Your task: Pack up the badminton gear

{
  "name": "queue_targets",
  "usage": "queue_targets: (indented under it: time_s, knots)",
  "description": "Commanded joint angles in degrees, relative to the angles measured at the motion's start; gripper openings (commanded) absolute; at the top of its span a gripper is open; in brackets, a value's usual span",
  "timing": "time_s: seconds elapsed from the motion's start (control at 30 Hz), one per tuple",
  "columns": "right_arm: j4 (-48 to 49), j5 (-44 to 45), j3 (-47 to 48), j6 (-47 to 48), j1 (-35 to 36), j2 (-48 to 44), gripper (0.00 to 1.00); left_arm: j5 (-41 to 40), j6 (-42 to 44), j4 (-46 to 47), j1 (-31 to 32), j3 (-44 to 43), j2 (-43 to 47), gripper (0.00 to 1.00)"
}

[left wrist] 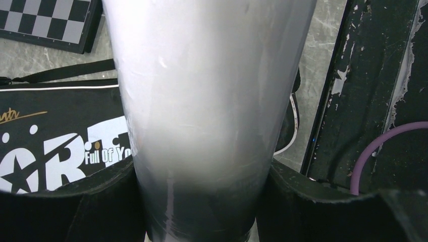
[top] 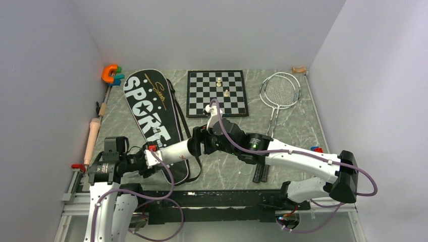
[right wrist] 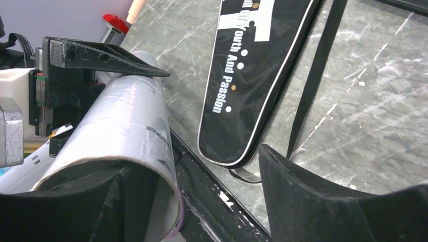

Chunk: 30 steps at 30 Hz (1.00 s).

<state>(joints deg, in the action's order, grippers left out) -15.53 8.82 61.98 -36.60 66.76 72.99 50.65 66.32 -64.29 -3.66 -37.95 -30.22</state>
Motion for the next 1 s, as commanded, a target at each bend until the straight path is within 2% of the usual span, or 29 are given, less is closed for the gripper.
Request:
queue_targets:
  time_s: [0.0,0.23,0.47,0.6,0.73,0.97]
  knots:
    - [1.8,-2.87,2.96,-0.27,-0.24,0.93,0.77,5.32,0.98,1.7,0.06,-2.86,0.34,0.63]
    - [-1.43,-5.39,1.75,-2.48,-6.39,-7.6,0.91,1.82,1.43,3.65,0.06,0.5,1.01,0.62]
    - [-9.99,-2.39,-1.32,-4.05,-10.29,-16.19,0.96,-2.54,0.44,6.55,0.06,3.87,0.94,0.61]
    - [-16.78,1.59,-5.76,-6.0,-11.41,-17.56,0.92,-4.28,0.53,7.02,0.08,5.13,0.44,0.59]
    - [-22.51,4.81,-12.39,-10.14,-11.39,-14.7,0.84,-6.74,-0.36,9.62,0.06,6.49,0.3,0.57]
    - [-20.14,6.91,-21.7,-14.28,-10.5,-9.7,0.73,-7.7,0.21,10.24,0.06,6.72,-0.29,0.56]
